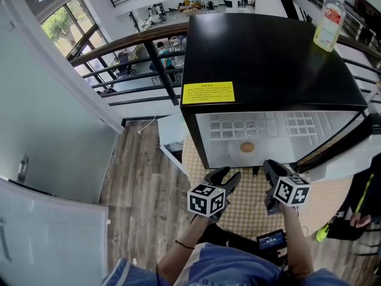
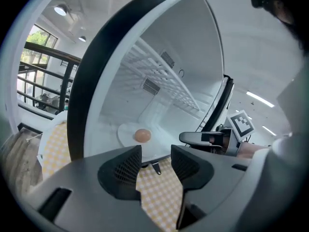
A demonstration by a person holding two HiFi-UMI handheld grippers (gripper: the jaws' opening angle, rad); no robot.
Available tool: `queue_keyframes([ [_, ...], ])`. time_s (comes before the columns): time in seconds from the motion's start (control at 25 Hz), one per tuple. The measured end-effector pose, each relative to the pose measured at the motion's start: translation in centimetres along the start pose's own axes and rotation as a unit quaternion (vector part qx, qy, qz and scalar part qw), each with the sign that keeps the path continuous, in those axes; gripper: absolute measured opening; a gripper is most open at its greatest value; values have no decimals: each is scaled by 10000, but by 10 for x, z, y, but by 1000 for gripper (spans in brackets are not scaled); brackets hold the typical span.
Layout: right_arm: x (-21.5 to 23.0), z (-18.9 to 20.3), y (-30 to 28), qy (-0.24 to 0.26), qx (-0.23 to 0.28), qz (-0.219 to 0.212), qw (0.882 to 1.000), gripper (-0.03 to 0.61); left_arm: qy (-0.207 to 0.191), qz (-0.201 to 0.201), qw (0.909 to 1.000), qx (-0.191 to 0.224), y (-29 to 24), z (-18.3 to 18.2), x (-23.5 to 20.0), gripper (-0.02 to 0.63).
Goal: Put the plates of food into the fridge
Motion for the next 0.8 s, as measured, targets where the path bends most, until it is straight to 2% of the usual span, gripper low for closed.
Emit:
queue_keyframes([
  [0.16, -20, 5, 31, 203, 45, -207, 9996, 69, -83, 255, 9996, 127, 22, -1, 13, 190],
  [0.36, -40, 14, 73, 308, 193, -273, 9990, 58, -110, 617, 9974, 350, 52, -5, 24, 89],
  [0.48, -46, 24, 96, 230, 240, -345, 9988, 54, -93, 720, 9965, 422, 67, -4, 31, 83],
  [0.8, -55, 52, 142, 205, 123, -151, 9996, 51, -330, 1178, 9925, 50, 81, 21, 56, 73],
])
Point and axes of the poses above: the fingertips, and each gripper's own axes: y backward along the fingers, x to its right, z out of its underside, the point moved 10 cm from there along y, backward along the fingers, and after that the axes turned 1 degree about x, right-handed, at the moved point
